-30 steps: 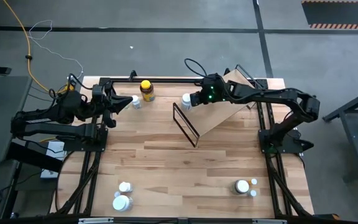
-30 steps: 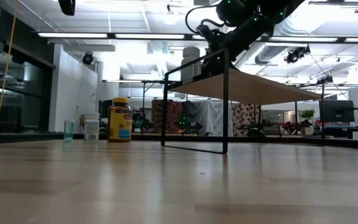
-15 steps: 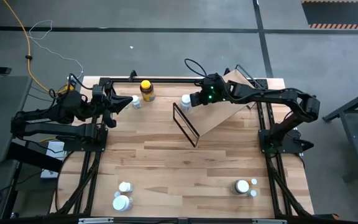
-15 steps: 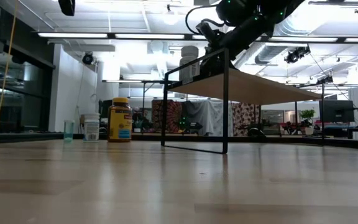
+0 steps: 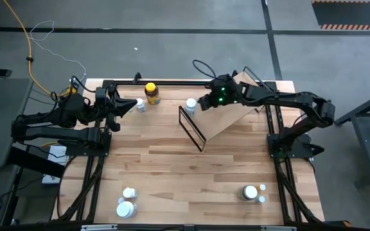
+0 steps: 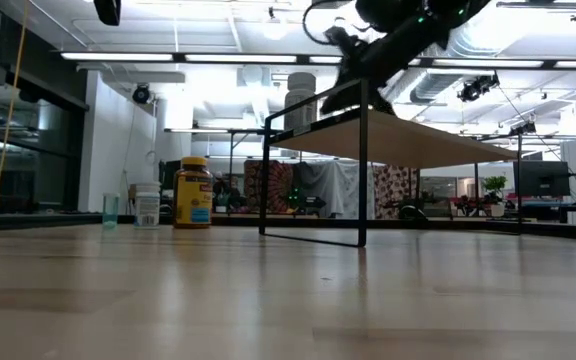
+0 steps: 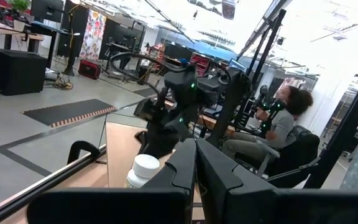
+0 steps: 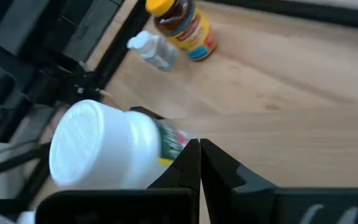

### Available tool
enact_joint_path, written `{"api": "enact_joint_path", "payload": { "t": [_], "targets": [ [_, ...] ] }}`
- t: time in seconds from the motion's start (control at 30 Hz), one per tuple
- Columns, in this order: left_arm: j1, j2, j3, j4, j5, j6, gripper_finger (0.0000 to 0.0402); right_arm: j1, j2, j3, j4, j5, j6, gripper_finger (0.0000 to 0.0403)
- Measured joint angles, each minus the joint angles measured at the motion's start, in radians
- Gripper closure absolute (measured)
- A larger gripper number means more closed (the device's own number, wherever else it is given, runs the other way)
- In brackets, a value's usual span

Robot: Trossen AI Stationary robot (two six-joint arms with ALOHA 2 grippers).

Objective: Pick and place medicine bottles onto shelf by color
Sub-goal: Put the orange pill bottle on the shelf

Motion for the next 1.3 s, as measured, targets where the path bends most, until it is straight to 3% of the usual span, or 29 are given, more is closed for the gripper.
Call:
{"api": "enact_joint_path", "payload": {
  "t": [0.17,0.33,0.57,0.67,0.77,0.9,1.03,1.17,1.3],
  "targets": [
    [0.0,0.0,0.0,0.0,0.0,0.0,0.0398,0.032,-0.157,0.0,-0.154,0.017,-0.161,0.0403],
    [0.0,0.0,0.0,0.0,0.0,0.0,0.0398,0.207,-0.315,-0.036,-0.234,0.001,-0.227,0.0403],
    [0.0,0.0,0.0,0.0,0.0,0.0,0.0398,0.428,-0.409,-0.06,-0.188,0.003,-0.012,0.0403],
    [0.0,0.0,0.0,0.0,0.0,0.0,0.0398,0.468,-0.409,-0.06,-0.132,-0.002,0.035,0.0403],
    [0.0,0.0,0.0,0.0,0.0,0.0,0.0398,0.47,-0.409,-0.06,-0.206,-0.044,0.203,0.0396],
    [0.0,0.0,0.0,0.0,0.0,0.0,0.0398,0.496,-0.419,-0.061,-0.394,-0.167,0.344,0.0355],
    [0.0,0.003,0.0,0.0,-0.001,0.0,0.0398,0.596,-0.423,-0.061,-0.564,-0.252,0.464,0.029],
    [0.0,0.003,0.0,0.0,-0.001,0.001,0.0398,0.754,-0.423,-0.061,-0.689,-0.25,0.594,0.0231],
    [0.0,0.003,0.0,0.0,-0.002,0.026,0.0398,0.928,-0.423,-0.061,-0.746,-0.183,0.74,0.0193]
  ]
}}
